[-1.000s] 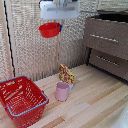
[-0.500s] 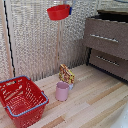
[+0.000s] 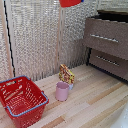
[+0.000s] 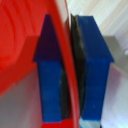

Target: Transport the gripper mindfully toward the orange-red bowl and clasp it to elevate with ease. Ensure your robot's arm aligns efficiently with the top drawer's opening. Carefully slide the orange-red bowl into the designated spot with precision. After confirmation, withdraw the gripper gently. Close the drawer smoothly by transitioning the gripper to its handle.

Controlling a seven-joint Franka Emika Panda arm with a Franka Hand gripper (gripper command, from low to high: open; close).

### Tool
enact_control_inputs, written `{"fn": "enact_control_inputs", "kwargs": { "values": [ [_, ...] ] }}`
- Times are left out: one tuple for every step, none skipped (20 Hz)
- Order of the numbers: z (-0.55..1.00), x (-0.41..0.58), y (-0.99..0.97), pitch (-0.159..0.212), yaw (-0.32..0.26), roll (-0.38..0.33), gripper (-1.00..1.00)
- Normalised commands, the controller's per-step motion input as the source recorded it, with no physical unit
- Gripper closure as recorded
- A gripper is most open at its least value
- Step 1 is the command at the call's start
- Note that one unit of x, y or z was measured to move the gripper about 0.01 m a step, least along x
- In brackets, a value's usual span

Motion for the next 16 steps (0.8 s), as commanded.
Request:
{"fn": "enact_control_inputs", "kwargs": {
  "values": [
    [0.53,0.000,-0.60,0.085,-0.194,0.005,1.00],
    [0.51,0.003,-0.63,0.079,-0.177,0.009,1.00],
    [0.50,0.006,-0.68,0.075,-0.152,0.020,1.00],
    [0.50,0.011,-0.71,0.077,-0.133,0.035,1.00],
    [0.47,0.020,-0.73,0.069,-0.118,0.042,1.00],
    [0.43,0.029,-0.77,0.054,-0.102,0.048,1.00],
    [0.42,0.009,-0.83,0.044,-0.072,0.064,1.00],
    [0.43,0.000,-0.90,0.052,-0.036,0.086,1.00],
    [0.39,0.000,-0.96,0.049,-0.009,0.100,1.00],
    [0.38,0.000,-0.97,0.042,-0.004,0.100,1.00],
    [0.37,0.000,-0.97,0.039,-0.006,0.097,1.00],
    [0.36,0.000,-0.97,0.038,-0.014,0.093,1.00],
    [0.35,0.000,-0.95,0.033,-0.025,0.087,1.00],
    [0.33,0.000,-0.94,0.028,-0.035,0.077,1.00],
    [0.31,0.000,-0.93,0.021,-0.051,0.061,1.00],
    [0.31,0.000,-0.91,0.026,-0.066,0.049,1.00]
  ]
}}
